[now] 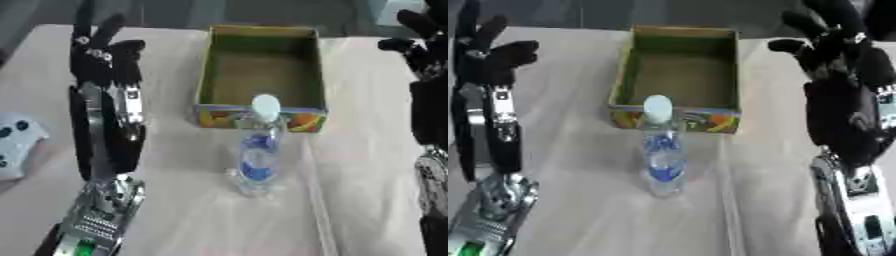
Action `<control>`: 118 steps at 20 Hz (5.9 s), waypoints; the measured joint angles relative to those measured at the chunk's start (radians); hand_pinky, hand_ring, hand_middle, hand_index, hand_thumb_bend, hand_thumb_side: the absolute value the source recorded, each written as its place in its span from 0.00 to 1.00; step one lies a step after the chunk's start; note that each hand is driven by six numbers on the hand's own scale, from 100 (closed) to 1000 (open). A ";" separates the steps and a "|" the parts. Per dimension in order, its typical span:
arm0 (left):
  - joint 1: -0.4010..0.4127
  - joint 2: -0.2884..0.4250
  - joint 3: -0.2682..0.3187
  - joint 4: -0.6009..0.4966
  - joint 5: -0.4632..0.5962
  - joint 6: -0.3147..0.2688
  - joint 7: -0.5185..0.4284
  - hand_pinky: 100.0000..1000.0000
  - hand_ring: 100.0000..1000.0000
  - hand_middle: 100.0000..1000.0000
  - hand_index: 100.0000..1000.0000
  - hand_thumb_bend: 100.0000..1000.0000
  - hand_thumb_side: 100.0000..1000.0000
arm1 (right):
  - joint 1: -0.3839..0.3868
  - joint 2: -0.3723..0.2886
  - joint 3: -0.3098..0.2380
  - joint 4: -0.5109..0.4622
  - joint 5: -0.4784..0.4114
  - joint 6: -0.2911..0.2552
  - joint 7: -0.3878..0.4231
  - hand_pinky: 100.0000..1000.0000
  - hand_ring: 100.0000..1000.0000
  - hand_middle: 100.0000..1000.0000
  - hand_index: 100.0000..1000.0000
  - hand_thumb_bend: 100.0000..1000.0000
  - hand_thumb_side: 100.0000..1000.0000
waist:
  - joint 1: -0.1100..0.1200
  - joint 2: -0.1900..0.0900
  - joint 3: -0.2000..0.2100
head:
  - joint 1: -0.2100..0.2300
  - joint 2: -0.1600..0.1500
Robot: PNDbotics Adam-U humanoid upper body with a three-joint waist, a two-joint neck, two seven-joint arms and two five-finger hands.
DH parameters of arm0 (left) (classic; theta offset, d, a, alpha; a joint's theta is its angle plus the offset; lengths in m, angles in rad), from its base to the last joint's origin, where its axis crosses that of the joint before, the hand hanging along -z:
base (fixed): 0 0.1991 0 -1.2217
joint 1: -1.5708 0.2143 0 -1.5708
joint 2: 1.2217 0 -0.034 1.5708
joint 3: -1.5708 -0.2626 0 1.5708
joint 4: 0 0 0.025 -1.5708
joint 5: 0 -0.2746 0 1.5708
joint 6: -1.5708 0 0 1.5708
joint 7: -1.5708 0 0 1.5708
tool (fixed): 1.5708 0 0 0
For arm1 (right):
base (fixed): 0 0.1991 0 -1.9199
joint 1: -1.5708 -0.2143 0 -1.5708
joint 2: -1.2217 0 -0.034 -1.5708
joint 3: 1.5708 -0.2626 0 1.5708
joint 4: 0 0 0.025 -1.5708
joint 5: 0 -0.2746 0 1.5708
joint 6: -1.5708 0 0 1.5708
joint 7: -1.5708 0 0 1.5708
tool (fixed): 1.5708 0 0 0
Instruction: Pick up objects on the table and place them in the box.
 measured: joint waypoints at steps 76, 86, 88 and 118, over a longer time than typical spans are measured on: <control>0.008 0.000 -0.016 0.000 0.007 0.009 -0.034 0.63 0.64 1.00 0.87 0.00 1.00 | -0.047 0.030 0.168 0.150 -0.036 0.151 0.547 0.98 1.00 1.00 1.00 0.79 0.52 | -0.002 -0.010 0.032 | -0.051 -0.006; 0.009 -0.006 -0.022 0.000 0.011 0.010 -0.039 0.62 0.62 1.00 0.87 0.00 1.00 | -0.105 0.081 0.141 0.218 -0.146 0.180 0.575 0.96 1.00 0.98 1.00 0.78 0.53 | -0.003 -0.010 0.038 | -0.062 -0.006; 0.009 -0.009 -0.024 0.000 0.012 0.011 -0.040 0.62 0.62 1.00 0.87 0.00 1.00 | -0.109 0.087 0.141 0.225 -0.145 0.180 0.576 0.96 1.00 0.98 1.00 0.78 0.52 | -0.003 -0.010 0.038 | -0.063 -0.006; 0.018 -0.019 -0.025 0.000 0.012 0.017 -0.044 0.62 0.62 1.00 0.86 0.00 1.00 | -0.100 0.120 0.147 0.380 -0.114 0.187 0.582 0.97 1.00 0.93 1.00 0.67 0.45 | 0.004 -0.010 0.048 | -0.081 -0.004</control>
